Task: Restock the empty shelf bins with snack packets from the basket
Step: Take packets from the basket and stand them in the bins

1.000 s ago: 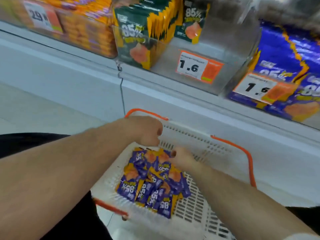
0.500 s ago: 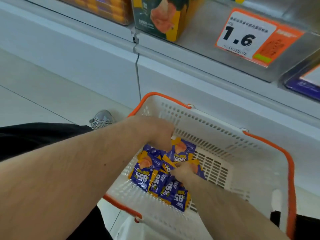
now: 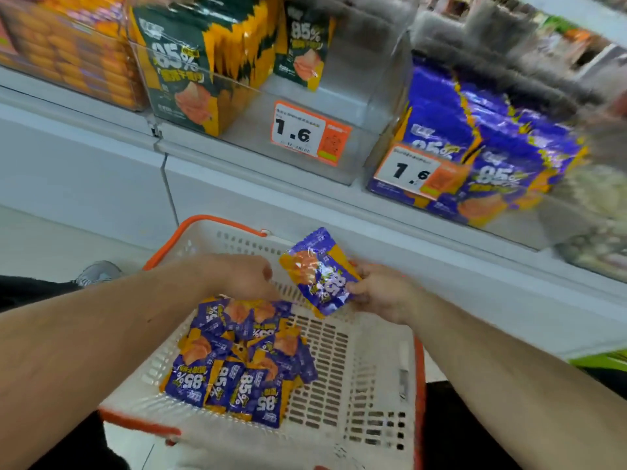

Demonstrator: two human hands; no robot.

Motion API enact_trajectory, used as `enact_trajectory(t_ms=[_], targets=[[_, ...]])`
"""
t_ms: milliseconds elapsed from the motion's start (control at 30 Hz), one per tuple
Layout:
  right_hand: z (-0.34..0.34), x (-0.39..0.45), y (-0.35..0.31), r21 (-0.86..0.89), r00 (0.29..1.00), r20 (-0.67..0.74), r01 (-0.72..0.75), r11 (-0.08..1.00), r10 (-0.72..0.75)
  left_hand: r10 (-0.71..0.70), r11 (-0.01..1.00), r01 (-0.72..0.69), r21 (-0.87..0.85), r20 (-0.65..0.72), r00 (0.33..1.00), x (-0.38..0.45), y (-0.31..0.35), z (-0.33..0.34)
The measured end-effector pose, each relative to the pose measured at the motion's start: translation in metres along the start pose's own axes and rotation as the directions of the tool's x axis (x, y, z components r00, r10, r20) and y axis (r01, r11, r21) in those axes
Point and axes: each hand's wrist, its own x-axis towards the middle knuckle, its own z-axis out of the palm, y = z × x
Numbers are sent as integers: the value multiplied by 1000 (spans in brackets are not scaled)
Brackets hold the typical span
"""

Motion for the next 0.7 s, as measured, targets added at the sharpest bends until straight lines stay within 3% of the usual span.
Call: enact_trajectory(t_ms=[67, 133, 200, 267, 433, 600, 700], targets=[[-21, -24, -13, 37, 999, -15, 32, 999, -32, -4, 945, -33, -324, -114, 993, -1, 19, 5], [-40, -47, -26, 64, 997, -40, 67, 996, -65, -5, 760, -138, -635, -218, 976, -3, 45, 9], [-56, -71, -39, 68, 993, -60, 102, 992, -98, 22, 557, -226, -799, -257, 966, -5, 72, 11], [-71, -95, -50, 49, 984, -91, 156, 986, -152, 58, 464, -291, -837, -299, 953, -8, 96, 14], [-105, -144, -69, 40, 907, -322, 301, 953, -272, 177, 402, -368, -838, -324, 930, -9, 157, 23], [-137, -180, -75, -231, 756, -551, 267, 935, -353, 188, 217, -420, -881, -384, 904, -7, 223, 26], [-151, -195, -81, -288, 653, -658, 240, 927, -374, 199, 200, -457, -867, -421, 885, -7, 261, 27]])
